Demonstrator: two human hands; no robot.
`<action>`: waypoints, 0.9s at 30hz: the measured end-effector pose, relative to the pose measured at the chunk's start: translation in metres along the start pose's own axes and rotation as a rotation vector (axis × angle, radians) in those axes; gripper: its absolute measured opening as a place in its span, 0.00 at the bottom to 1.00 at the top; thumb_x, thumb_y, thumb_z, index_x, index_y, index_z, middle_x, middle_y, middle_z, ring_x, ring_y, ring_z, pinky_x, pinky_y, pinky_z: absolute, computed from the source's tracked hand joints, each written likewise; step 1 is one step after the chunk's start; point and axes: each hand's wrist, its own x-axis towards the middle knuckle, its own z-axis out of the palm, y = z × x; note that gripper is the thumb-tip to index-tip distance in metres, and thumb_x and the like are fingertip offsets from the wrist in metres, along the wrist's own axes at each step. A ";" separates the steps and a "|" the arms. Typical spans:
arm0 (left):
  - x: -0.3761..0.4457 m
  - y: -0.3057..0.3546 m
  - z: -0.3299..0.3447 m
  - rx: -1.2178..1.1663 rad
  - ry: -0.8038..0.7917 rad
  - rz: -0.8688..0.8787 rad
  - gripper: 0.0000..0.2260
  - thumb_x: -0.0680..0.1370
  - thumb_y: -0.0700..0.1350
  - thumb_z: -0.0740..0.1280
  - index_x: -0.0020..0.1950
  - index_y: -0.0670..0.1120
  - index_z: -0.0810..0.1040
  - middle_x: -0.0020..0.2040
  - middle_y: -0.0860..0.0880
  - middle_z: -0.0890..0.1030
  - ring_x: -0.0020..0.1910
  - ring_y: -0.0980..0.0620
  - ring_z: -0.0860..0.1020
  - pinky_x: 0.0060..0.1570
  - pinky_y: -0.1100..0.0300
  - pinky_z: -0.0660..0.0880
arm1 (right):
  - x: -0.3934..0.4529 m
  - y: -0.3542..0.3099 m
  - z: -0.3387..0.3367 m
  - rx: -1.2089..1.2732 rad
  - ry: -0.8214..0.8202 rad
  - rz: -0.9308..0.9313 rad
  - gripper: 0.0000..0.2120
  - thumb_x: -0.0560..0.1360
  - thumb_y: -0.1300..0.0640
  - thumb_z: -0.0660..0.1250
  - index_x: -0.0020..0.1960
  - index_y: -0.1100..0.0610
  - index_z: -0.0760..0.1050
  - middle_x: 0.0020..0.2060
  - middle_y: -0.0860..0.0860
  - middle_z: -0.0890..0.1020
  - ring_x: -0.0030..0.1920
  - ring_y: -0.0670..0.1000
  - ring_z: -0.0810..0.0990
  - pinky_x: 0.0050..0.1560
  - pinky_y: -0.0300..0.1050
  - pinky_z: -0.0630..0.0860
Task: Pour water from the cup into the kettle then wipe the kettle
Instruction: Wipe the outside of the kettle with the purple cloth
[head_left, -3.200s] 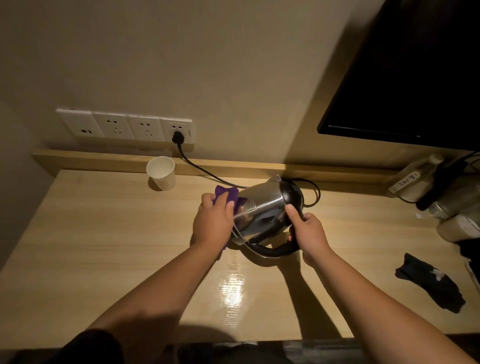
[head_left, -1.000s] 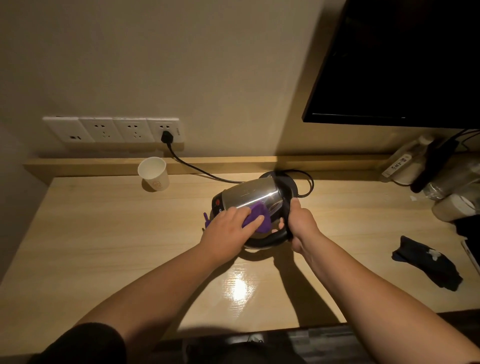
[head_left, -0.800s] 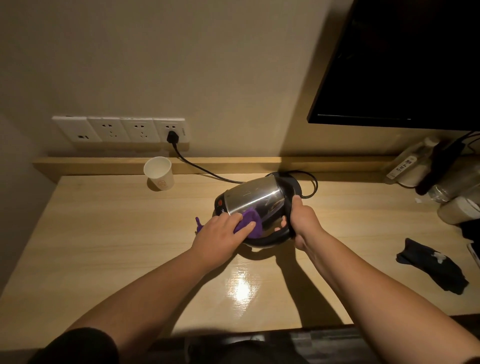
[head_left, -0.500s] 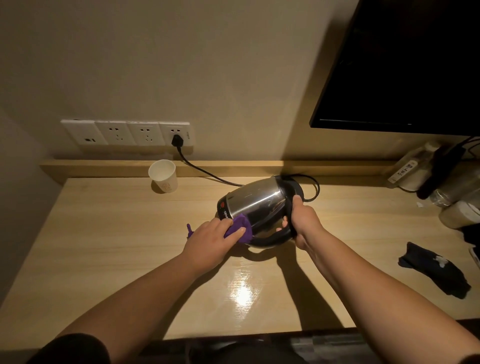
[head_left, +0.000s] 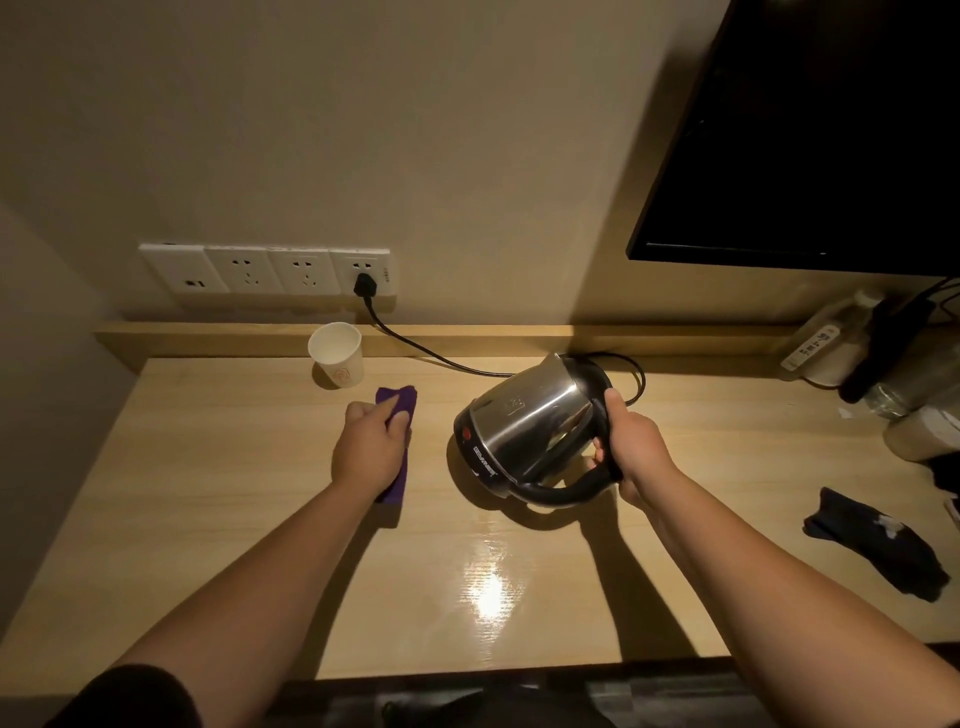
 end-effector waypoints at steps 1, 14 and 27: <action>0.000 0.003 0.002 -0.034 -0.004 0.018 0.19 0.82 0.52 0.57 0.72 0.50 0.68 0.62 0.47 0.70 0.47 0.56 0.70 0.48 0.59 0.67 | -0.001 0.001 -0.002 -0.011 -0.016 -0.017 0.25 0.80 0.38 0.57 0.47 0.60 0.77 0.28 0.52 0.73 0.29 0.49 0.72 0.33 0.46 0.75; 0.028 0.039 0.039 -0.147 -0.392 0.102 0.11 0.81 0.54 0.59 0.56 0.52 0.78 0.48 0.51 0.80 0.44 0.51 0.78 0.42 0.56 0.73 | -0.003 0.017 -0.023 -0.081 -0.143 -0.208 0.25 0.80 0.42 0.59 0.55 0.66 0.74 0.34 0.57 0.73 0.33 0.55 0.72 0.45 0.55 0.74; 0.025 0.037 0.078 -0.445 -0.287 -0.067 0.20 0.80 0.56 0.54 0.40 0.43 0.75 0.38 0.43 0.78 0.36 0.49 0.75 0.38 0.53 0.70 | 0.014 0.026 -0.028 0.009 -0.060 -0.179 0.23 0.77 0.39 0.64 0.50 0.61 0.75 0.30 0.52 0.74 0.29 0.52 0.74 0.35 0.50 0.75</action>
